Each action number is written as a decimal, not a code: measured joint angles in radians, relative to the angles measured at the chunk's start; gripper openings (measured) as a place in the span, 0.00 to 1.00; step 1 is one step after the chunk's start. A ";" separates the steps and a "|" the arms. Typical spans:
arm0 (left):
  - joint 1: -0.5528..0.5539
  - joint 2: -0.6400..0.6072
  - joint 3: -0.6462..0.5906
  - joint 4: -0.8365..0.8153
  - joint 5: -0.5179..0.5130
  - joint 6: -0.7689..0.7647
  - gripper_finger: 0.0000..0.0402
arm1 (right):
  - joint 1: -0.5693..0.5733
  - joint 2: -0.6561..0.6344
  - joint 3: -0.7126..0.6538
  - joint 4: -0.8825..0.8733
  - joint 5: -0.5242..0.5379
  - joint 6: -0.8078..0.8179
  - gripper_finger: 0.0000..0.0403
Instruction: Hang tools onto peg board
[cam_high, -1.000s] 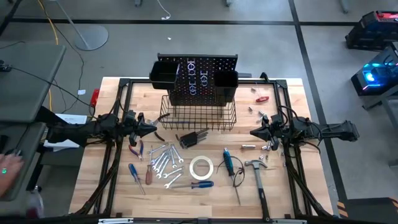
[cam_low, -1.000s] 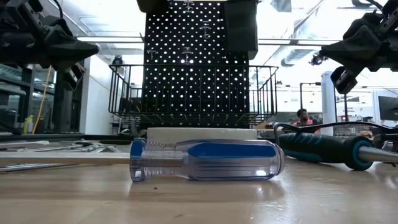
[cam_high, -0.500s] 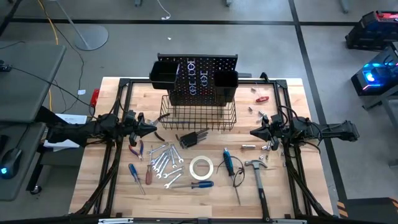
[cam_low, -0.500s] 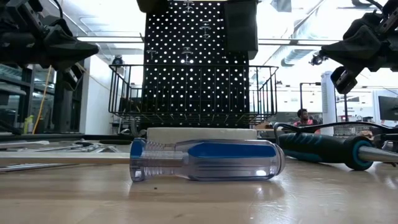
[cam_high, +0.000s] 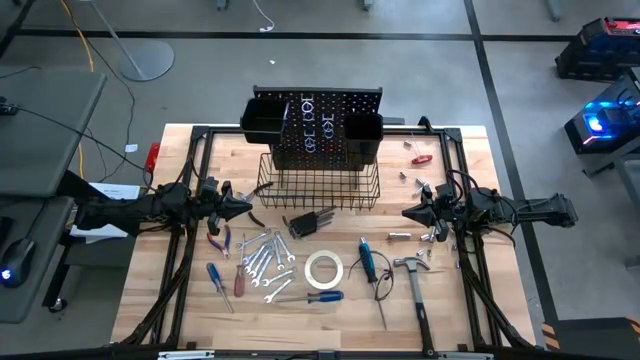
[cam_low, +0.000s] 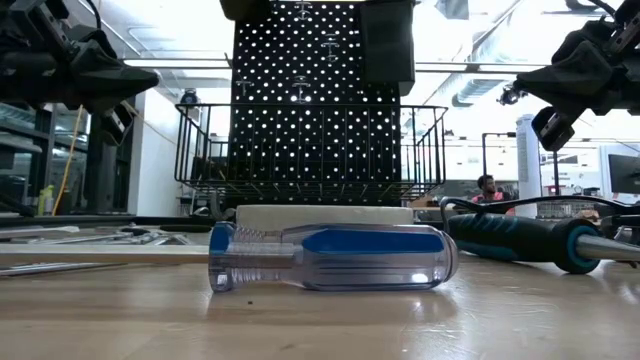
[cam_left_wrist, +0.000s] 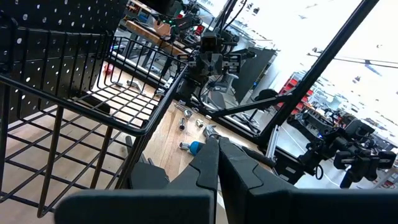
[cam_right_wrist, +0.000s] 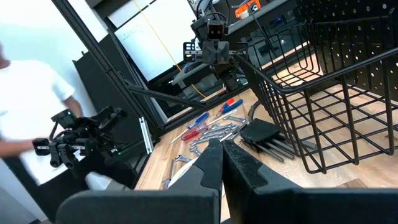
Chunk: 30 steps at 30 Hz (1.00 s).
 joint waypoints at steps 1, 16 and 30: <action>0.000 0.000 0.000 0.000 0.000 0.000 0.00 | 0.000 0.000 0.000 0.000 0.000 0.000 0.00; 0.000 0.000 0.000 0.002 -0.001 -0.001 0.00 | 0.000 0.000 0.000 0.000 0.000 0.000 0.00; 0.008 0.243 0.116 0.641 -0.576 -0.244 0.00 | 0.000 0.000 0.000 0.000 0.000 0.000 0.00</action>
